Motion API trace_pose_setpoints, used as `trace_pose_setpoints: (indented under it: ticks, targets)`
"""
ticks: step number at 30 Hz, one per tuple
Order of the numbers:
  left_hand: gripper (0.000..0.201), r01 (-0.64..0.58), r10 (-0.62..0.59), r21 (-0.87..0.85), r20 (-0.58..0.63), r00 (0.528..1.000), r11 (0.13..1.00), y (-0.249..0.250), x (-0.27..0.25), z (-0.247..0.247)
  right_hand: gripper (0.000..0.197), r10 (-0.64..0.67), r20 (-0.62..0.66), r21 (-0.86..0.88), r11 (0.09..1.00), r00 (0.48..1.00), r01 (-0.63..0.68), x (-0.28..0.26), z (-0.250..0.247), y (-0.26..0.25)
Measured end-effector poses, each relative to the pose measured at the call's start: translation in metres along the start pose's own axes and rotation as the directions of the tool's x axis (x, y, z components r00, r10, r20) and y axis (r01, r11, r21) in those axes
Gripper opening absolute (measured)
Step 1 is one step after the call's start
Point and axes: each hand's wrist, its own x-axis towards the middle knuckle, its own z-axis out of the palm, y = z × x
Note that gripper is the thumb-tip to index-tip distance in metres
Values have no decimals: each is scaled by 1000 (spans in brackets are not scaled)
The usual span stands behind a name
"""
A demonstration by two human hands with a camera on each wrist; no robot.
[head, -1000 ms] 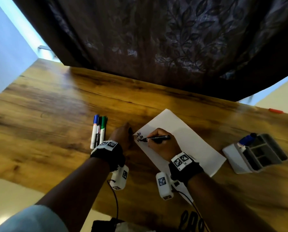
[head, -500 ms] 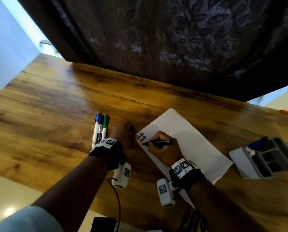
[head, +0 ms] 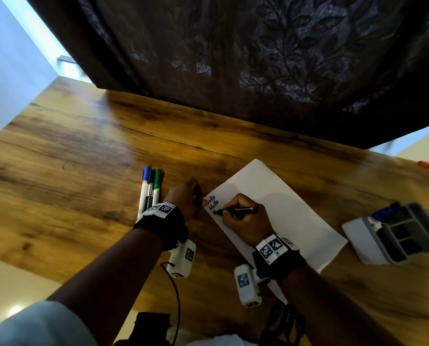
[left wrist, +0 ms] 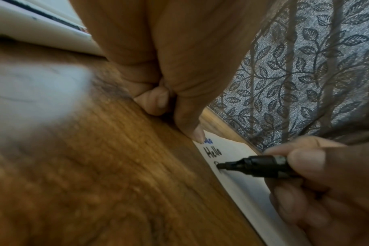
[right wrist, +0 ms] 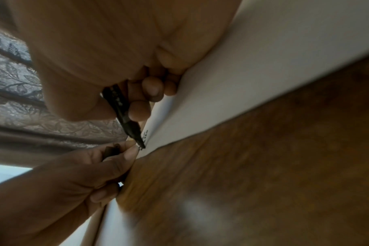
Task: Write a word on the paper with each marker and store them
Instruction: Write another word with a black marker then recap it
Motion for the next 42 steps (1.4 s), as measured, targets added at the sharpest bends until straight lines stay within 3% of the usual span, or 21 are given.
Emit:
trace_pose_setpoints:
  ticks: [6, 10, 13, 30, 42]
  targets:
    - [25, 1, 0, -49, 11, 1000, 999, 0, -1, -1, 12, -29, -55, -3, 1000, 998, 29, -1, -2, -2]
    - [24, -5, 6, -38, 11, 1000, 999, 0, -2, -1, 17, -4, -16, 83, 997, 1000, 6, 1, -6, -3]
    - [25, -7, 7, -21, 3, 1000, 1000, 1, -2, -1, 10, -15, -23, 72, 997, 1000, 16, 2, -6, -4]
    - [26, -15, 15, 1, 21, 1000, 1000, 1, -2, -2, 21, -13, 1, 39, 999, 1000, 13, -3, -3, -1]
    - [28, -2, 4, -39, 30, 1000, 999, 3, -5, -3, 18, 9, -24, 71, 997, 1000, -8, -2, -3, -1]
